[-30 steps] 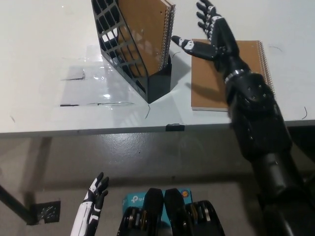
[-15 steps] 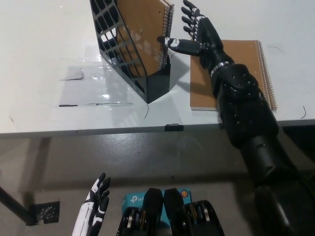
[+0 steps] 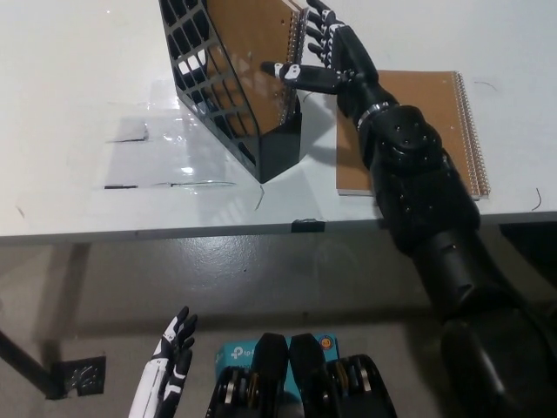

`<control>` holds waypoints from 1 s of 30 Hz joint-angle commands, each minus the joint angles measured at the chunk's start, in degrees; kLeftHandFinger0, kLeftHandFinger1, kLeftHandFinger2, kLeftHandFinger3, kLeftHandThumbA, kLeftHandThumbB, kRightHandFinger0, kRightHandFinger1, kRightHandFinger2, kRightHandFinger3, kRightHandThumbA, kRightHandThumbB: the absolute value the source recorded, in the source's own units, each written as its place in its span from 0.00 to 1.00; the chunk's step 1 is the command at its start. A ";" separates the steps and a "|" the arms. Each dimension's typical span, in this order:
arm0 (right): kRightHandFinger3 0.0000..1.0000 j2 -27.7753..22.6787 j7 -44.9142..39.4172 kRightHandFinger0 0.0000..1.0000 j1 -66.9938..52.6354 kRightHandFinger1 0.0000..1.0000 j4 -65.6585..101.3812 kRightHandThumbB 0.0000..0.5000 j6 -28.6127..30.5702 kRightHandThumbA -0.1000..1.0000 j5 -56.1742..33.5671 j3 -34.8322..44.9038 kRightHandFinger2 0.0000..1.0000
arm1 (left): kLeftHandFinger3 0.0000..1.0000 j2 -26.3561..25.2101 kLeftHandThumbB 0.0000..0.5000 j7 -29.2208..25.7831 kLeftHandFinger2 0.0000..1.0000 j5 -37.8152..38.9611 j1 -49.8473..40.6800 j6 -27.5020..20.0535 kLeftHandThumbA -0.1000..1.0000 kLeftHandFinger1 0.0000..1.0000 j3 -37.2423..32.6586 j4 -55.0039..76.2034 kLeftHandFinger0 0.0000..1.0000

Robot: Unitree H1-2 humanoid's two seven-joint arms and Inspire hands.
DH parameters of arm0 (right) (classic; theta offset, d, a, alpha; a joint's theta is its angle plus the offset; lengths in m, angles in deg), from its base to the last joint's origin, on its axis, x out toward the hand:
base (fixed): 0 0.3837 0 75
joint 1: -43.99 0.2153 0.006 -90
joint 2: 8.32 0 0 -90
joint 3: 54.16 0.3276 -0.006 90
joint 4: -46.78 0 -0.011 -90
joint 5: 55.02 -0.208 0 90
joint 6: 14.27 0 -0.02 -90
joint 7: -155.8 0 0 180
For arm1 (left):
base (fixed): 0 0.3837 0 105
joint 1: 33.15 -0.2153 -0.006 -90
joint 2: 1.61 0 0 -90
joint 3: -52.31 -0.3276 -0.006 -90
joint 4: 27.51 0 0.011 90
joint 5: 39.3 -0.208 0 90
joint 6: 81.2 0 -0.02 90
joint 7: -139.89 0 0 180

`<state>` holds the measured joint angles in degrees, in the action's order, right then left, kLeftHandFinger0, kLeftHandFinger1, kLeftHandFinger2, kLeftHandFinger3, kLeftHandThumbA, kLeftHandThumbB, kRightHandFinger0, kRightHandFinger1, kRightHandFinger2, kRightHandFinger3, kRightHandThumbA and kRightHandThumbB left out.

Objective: Use the right hand to pick up a book from the book holder on the left side and put it on another book on the right side

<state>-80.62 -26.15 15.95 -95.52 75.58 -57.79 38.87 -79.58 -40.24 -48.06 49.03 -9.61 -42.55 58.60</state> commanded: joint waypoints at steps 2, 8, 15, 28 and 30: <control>1.00 0.86 1.30 1.00 5.12 1.00 -0.77 0.55 1.81 0.90 -0.04 -0.14 1.00 | 1.00 -0.36 0.32 0.08 1.00 -0.48 -0.11 -1.00 0.95 1.00 -0.20 1.27 1.00; 1.00 1.08 1.58 1.00 5.61 1.00 -3.02 0.57 2.65 0.88 0.11 -0.30 1.00 | 1.00 -0.38 0.34 -0.16 1.00 -0.45 0.14 -2.19 0.95 1.00 -0.14 0.27 1.00; 1.00 1.35 2.39 1.00 6.12 1.00 -4.46 0.59 3.63 0.87 0.17 -0.20 1.00 | 1.00 -0.44 0.33 -0.09 1.00 -0.51 0.23 -1.63 0.95 1.00 -0.10 0.52 1.00; 0.34 3.95 16.97 0.00 5.79 0.20 -0.09 0.37 6.23 0.21 6.86 -2.67 0.50 | 1.00 -0.67 0.37 0.31 1.00 -0.21 0.39 -1.19 0.95 1.00 -0.39 0.19 1.00; 0.31 4.33 16.93 0.00 5.29 0.16 1.45 0.38 6.14 0.22 6.84 -2.64 0.42 | 1.00 -0.66 0.37 0.31 1.00 -0.25 0.23 -0.87 0.95 1.00 -0.41 0.48 1.00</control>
<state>-77.75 -13.66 17.32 -99.58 77.68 -52.71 36.63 -79.83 -40.23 -48.04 49.04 -9.75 -42.80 58.27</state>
